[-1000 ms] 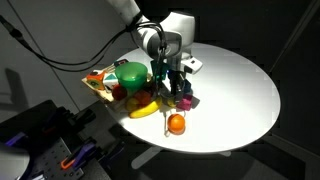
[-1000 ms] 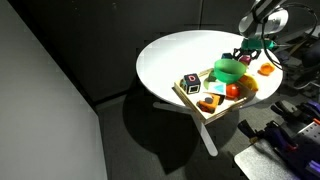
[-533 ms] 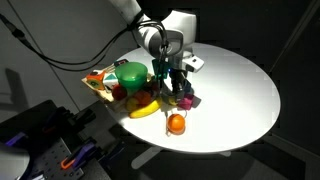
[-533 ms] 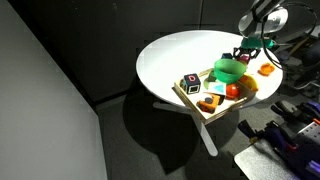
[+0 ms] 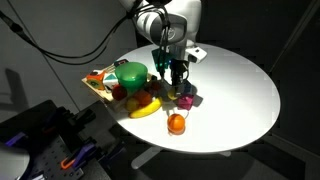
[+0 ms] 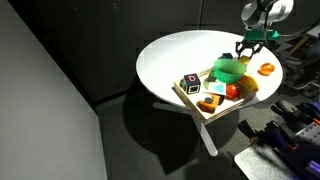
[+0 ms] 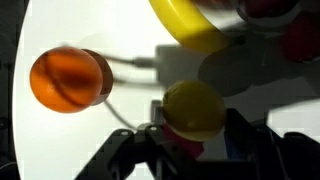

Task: Pick up the yellow ball on the right and put it in the green bowl.

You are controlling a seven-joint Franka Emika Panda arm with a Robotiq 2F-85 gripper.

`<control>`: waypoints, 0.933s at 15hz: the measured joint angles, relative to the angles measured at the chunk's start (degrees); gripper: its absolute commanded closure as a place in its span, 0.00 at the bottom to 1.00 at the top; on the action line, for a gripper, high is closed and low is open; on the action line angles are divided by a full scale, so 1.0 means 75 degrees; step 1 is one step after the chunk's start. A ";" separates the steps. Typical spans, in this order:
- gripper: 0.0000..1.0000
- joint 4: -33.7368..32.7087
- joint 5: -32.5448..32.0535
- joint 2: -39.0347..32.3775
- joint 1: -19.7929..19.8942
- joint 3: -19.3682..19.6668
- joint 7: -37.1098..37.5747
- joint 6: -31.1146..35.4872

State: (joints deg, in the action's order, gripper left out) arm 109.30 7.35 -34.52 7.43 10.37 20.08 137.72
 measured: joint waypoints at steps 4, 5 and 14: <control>0.62 0.0010 -0.0122 0.0496 -0.0013 -0.0006 -0.0408 -0.0525; 0.62 0.0022 -0.0191 0.0628 -0.0020 -0.0010 -0.0566 -0.0635; 0.62 0.0646 -0.1122 0.1855 -0.0222 -0.0136 -0.1569 -0.1134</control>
State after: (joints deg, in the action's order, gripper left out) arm 114.15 -1.06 -20.61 5.77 9.34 8.31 129.21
